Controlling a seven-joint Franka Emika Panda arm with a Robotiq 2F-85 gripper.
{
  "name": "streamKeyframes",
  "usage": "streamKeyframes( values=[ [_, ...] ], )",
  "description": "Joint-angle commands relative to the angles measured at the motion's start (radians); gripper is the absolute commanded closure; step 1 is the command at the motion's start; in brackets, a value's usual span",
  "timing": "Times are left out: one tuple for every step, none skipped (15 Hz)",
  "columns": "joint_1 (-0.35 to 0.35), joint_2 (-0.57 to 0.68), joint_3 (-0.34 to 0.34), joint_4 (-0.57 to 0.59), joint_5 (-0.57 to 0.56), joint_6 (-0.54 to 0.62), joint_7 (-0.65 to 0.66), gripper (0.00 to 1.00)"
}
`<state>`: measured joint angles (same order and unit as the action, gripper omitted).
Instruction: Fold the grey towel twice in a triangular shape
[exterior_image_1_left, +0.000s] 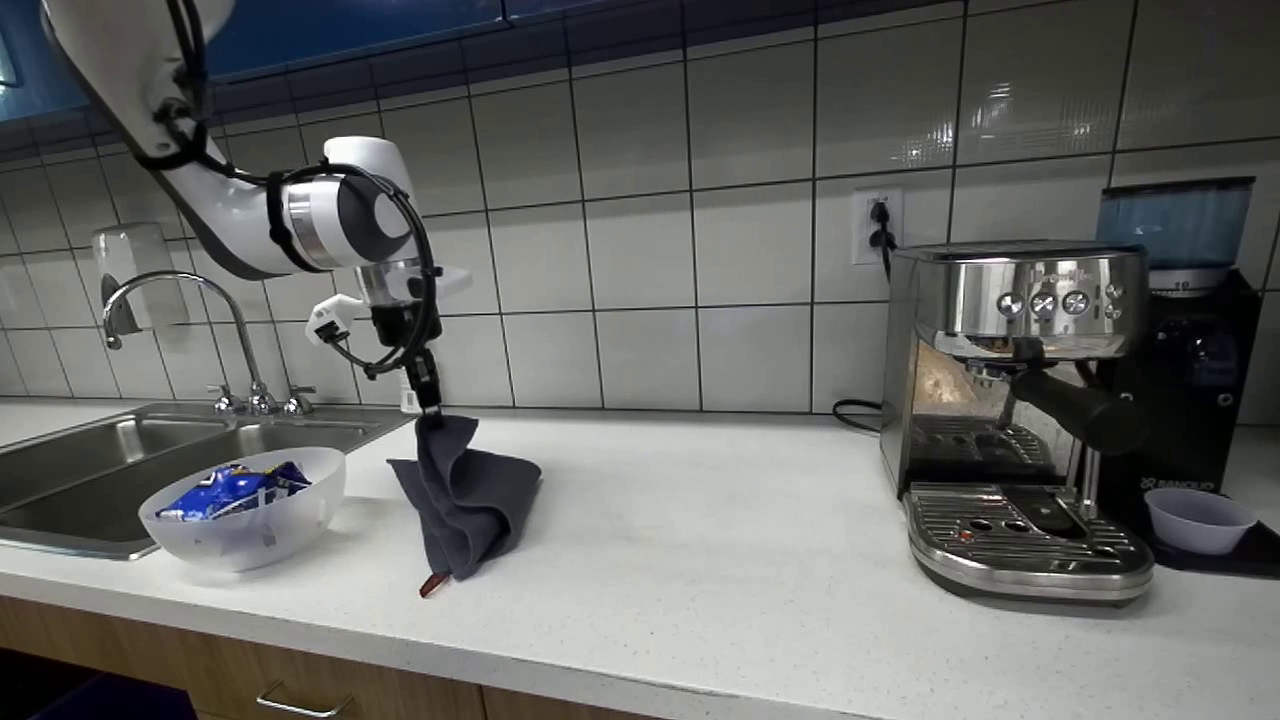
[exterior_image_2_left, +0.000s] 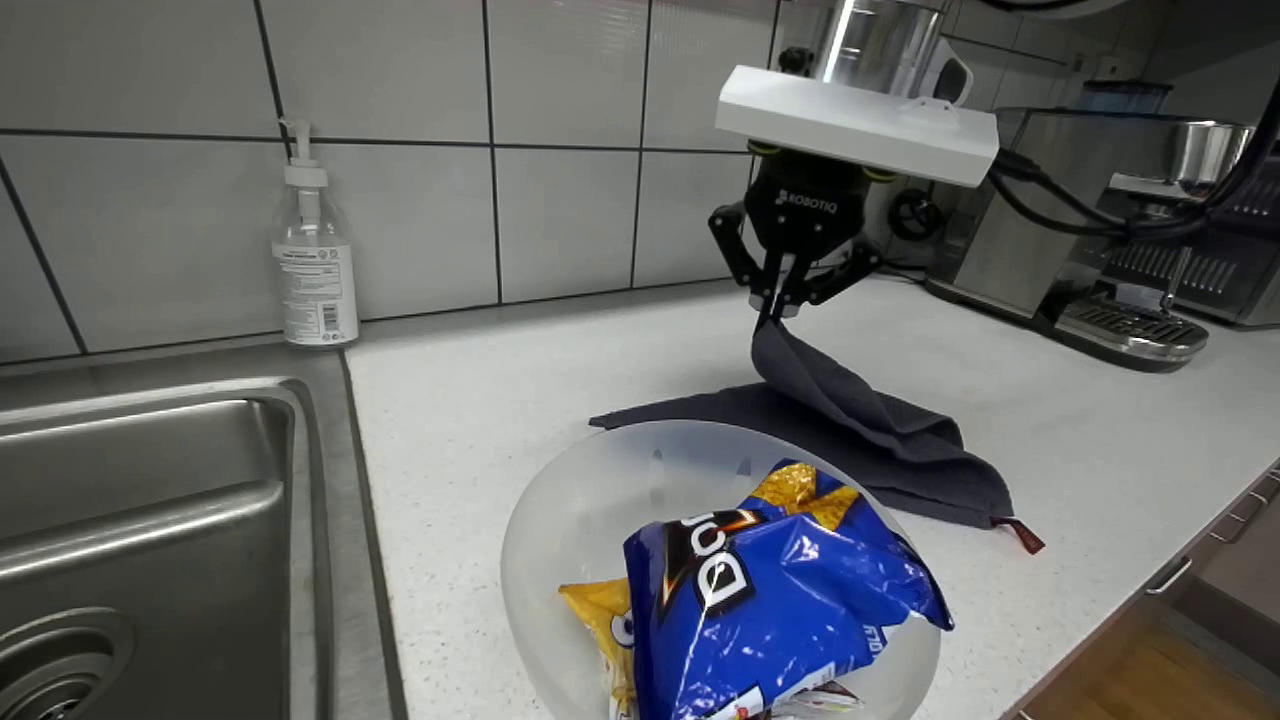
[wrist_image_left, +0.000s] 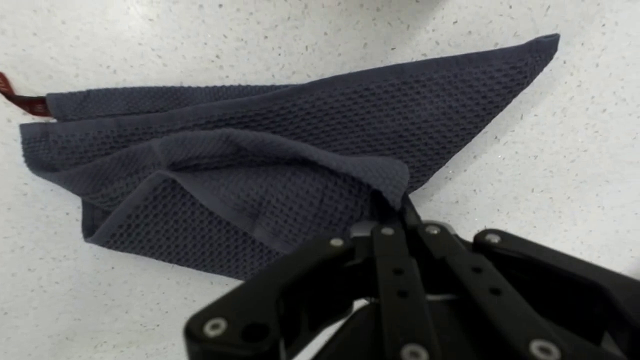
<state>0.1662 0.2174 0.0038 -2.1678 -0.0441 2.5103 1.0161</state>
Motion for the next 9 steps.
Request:
streamKeyframes(
  values=[
    [0.009,0.021,0.014,0.041,0.007,-0.015,0.014,0.99],
    [0.012,0.026,0.016,0.049,0.009,-0.018,0.014,0.99],
    [0.014,0.030,0.018,0.054,0.010,-0.018,0.013,0.99],
    [0.017,0.035,0.020,0.062,0.010,-0.019,0.014,0.99],
    [0.021,0.041,0.021,0.071,0.009,-0.021,0.015,0.99],
    [0.024,0.047,0.022,0.078,0.009,-0.022,0.015,0.99],
    [0.028,0.053,0.022,0.085,0.009,-0.022,0.016,0.99],
    [0.032,0.061,0.022,0.094,0.007,-0.023,0.017,0.99],
    [0.035,0.067,0.021,0.101,0.006,-0.023,0.017,0.99]
  ],
)
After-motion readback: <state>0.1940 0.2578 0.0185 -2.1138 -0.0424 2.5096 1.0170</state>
